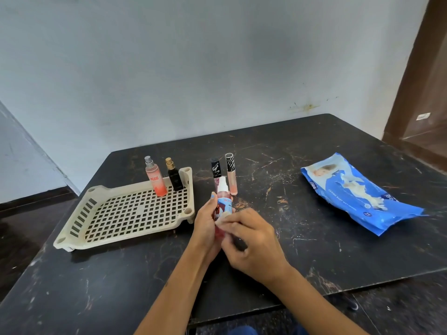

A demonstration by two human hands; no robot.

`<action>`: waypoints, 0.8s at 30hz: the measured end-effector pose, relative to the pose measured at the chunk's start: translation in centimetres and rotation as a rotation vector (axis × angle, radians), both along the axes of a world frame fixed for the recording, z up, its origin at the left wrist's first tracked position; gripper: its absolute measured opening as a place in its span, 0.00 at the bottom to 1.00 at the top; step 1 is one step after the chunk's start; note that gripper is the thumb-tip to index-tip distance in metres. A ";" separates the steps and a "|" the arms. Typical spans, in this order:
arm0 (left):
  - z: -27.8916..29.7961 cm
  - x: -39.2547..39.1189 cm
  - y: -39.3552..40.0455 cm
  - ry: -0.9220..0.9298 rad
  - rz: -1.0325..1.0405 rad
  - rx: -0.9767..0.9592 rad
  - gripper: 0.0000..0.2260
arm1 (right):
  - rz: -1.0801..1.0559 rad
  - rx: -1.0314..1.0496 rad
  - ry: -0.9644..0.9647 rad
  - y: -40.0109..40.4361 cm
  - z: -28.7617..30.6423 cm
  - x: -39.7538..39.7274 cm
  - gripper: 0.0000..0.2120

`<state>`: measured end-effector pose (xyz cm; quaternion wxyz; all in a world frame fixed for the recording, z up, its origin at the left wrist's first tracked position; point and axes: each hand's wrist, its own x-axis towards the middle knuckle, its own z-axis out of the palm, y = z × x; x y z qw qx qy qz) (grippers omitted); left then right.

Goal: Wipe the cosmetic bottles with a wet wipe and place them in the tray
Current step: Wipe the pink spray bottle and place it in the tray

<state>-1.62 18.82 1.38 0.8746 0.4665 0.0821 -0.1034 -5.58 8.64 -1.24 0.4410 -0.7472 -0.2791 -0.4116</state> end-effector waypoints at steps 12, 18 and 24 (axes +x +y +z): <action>0.2 0.2 0.0 0.047 0.096 -0.092 0.17 | 0.030 -0.018 -0.007 -0.1 -0.1 -0.1 0.08; 0.4 -0.3 -0.2 -0.018 -0.072 -0.093 0.17 | -0.155 0.191 0.140 -0.2 -0.2 0.8 0.07; 0.3 -1.2 -0.5 -0.100 -0.189 0.068 0.12 | -0.237 0.409 0.245 -1.1 0.6 1.2 0.09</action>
